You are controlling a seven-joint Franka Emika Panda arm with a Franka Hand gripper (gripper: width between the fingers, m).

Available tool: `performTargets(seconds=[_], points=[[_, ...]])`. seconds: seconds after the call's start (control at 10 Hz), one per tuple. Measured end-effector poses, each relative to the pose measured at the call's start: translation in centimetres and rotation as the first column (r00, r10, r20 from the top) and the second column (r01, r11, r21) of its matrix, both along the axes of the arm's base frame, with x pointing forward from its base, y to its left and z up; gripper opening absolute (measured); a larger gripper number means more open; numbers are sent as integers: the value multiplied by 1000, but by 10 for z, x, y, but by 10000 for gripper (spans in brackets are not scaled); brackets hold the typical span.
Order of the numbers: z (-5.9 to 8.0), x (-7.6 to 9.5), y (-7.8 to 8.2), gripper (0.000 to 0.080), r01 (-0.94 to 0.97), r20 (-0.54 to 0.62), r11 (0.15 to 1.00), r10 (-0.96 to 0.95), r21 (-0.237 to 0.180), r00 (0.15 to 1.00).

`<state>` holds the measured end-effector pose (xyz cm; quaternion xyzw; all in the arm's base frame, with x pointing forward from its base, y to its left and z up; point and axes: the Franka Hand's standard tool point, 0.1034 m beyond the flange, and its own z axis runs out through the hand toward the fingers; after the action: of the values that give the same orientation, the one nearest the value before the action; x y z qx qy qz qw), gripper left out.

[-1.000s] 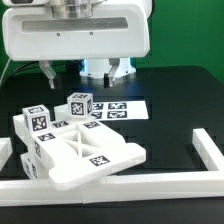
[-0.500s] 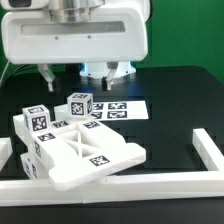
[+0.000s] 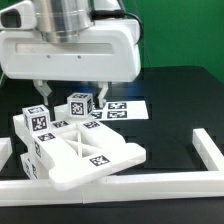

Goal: Assemble chair

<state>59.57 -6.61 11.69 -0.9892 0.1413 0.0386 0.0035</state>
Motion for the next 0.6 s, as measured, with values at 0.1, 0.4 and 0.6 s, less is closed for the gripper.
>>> performTargets(seconds=[0.1, 0.4, 0.6], points=[[0, 0, 1, 649, 3, 0, 1000, -3, 1, 1000], [0, 0, 0, 389, 4, 0, 1000, -4, 0, 1000], [0, 0, 0, 282, 4, 0, 1000, -4, 0, 1000]])
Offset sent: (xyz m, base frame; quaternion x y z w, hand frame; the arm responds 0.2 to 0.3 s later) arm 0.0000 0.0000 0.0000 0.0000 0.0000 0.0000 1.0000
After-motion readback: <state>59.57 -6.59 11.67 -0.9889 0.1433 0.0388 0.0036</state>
